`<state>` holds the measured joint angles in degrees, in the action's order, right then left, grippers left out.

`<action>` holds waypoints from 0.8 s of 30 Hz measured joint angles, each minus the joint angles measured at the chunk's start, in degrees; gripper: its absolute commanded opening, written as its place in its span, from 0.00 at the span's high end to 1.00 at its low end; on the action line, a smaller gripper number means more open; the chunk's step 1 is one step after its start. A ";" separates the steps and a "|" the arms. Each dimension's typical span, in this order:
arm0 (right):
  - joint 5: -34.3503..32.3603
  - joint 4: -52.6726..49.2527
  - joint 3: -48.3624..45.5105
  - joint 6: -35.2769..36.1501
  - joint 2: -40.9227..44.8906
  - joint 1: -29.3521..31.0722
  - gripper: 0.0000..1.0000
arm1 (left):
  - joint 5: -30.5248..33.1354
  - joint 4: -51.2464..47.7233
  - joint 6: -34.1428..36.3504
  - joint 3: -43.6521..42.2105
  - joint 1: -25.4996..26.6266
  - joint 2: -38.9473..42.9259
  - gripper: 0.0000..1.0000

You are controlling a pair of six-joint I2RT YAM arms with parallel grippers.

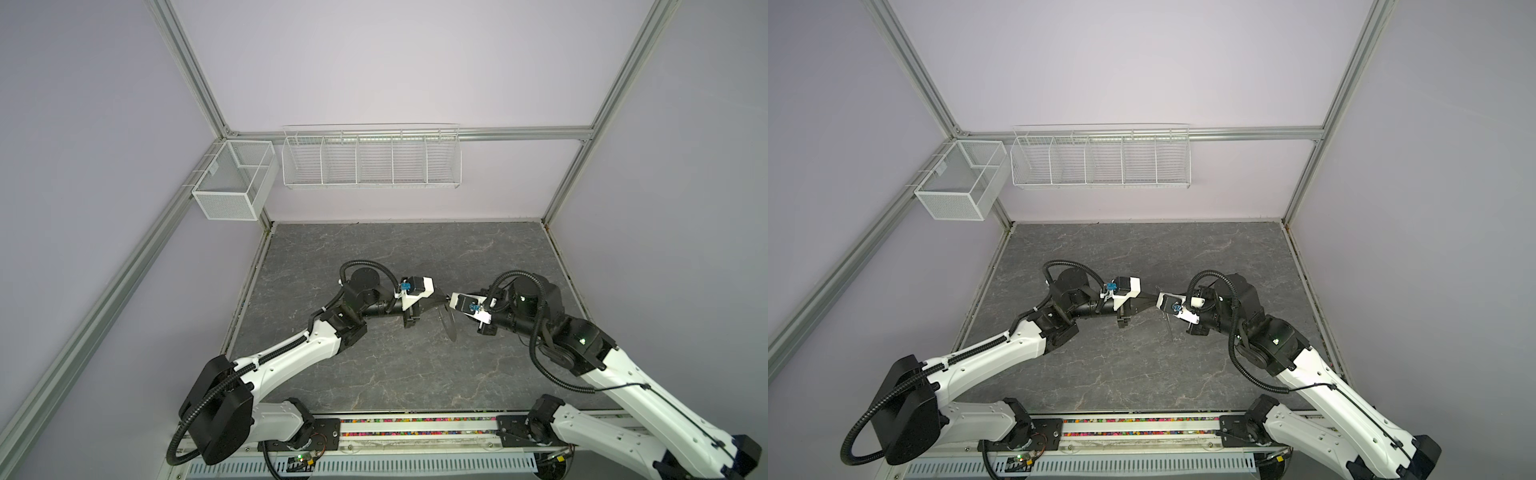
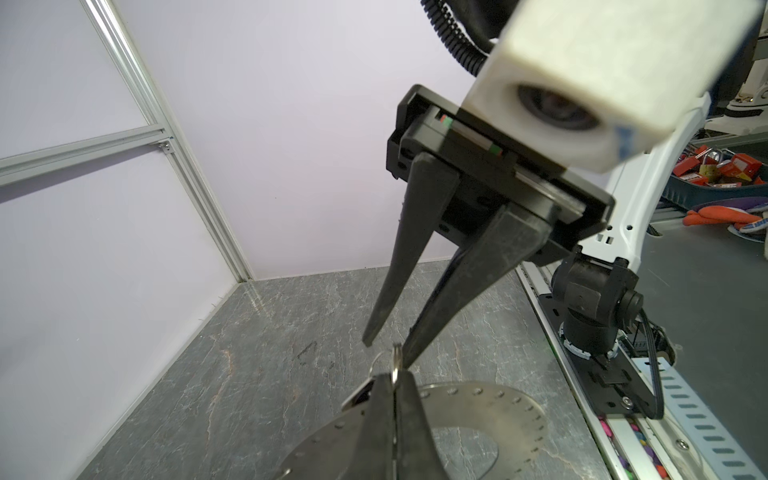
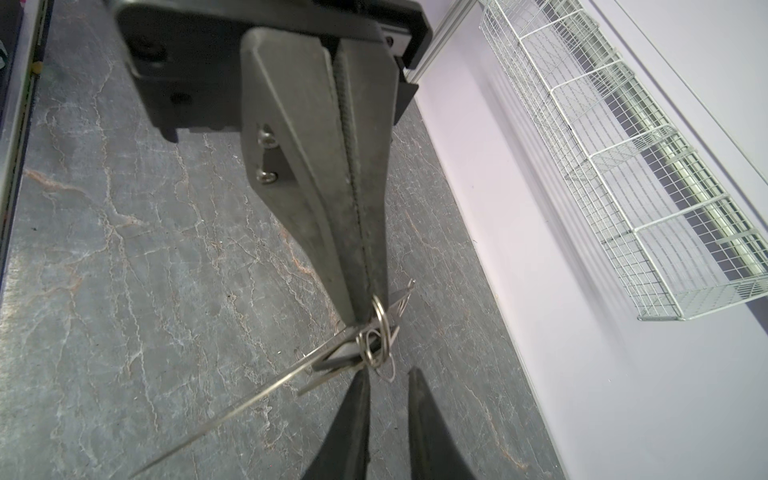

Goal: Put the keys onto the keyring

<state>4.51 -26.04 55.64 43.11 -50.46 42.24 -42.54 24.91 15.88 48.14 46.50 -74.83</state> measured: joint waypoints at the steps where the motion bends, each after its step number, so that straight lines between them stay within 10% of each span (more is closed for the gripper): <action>1: 0.00 0.00 -0.04 0.11 0.00 0.11 0.80 | 0.00 0.00 -0.04 0.00 0.00 0.00 1.00; 24: -5.22 1.49 -0.13 2.27 -2.16 2.54 0.93 | 2.93 4.83 -4.42 0.59 0.00 -0.39 1.00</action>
<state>-0.71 -24.56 55.51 45.39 -52.62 44.77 -39.62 29.74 11.46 48.73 46.50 -75.22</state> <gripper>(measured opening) 0.070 0.049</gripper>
